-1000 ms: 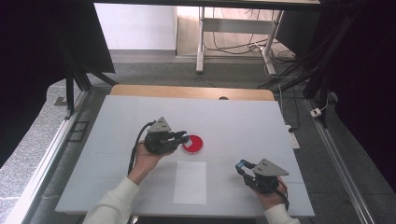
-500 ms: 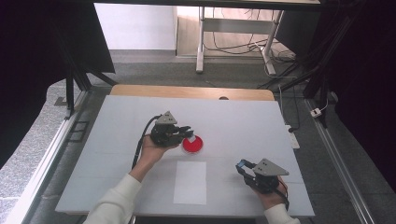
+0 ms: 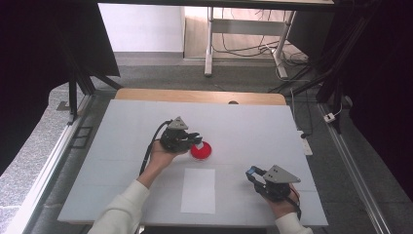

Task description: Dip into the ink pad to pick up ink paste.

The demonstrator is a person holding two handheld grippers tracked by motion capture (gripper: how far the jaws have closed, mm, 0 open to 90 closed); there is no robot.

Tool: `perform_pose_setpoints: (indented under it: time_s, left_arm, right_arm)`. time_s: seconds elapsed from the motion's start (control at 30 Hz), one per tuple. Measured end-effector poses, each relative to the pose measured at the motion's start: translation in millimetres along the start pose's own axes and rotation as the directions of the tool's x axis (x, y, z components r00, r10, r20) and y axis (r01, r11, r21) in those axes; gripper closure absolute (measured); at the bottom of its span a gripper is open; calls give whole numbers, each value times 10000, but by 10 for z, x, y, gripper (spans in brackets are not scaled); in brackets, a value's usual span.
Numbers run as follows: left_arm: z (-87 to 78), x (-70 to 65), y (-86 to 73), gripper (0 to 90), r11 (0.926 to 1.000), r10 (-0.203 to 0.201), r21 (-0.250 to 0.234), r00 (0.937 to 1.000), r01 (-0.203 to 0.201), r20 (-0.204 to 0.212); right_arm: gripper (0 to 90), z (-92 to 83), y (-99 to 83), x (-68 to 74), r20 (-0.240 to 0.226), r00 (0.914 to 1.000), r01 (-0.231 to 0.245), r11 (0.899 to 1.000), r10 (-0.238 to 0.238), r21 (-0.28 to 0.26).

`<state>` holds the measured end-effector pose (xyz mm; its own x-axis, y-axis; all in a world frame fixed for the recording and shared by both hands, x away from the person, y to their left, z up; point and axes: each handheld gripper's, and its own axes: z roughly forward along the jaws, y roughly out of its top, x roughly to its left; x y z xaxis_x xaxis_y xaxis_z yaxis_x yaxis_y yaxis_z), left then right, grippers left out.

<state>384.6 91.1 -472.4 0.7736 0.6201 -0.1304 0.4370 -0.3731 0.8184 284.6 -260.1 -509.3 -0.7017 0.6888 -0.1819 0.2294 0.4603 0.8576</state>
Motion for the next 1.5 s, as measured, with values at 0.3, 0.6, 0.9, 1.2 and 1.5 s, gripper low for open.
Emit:
perform_pose_setpoints:
  time_s: [0.3,0.6,0.9,1.2,1.5]
  left_arm:
    - [134,24,-6,751,9996,-89,265,10000,89,-4]
    - [181,27,-33,751,9985,12,541,9998,0,-212]
    - [249,37,-57,751,9975,78,709,9994,-53,-343]
    - [288,8,-70,751,9951,363,939,9981,-315,-497]
    - [309,-9,-81,751,9933,508,1071,9971,-445,-574]
  right_arm:
    - [653,1,-10,15,-5,10000,28,10000,-28,65]
    - [653,25,-5,9,-40,10000,40,10000,-40,33]
    - [653,23,-5,10,-45,10000,78,10000,-77,26]
    - [653,26,-4,13,-73,9999,87,10000,-87,18]
    - [652,25,-3,12,-79,9999,100,9999,-99,33]
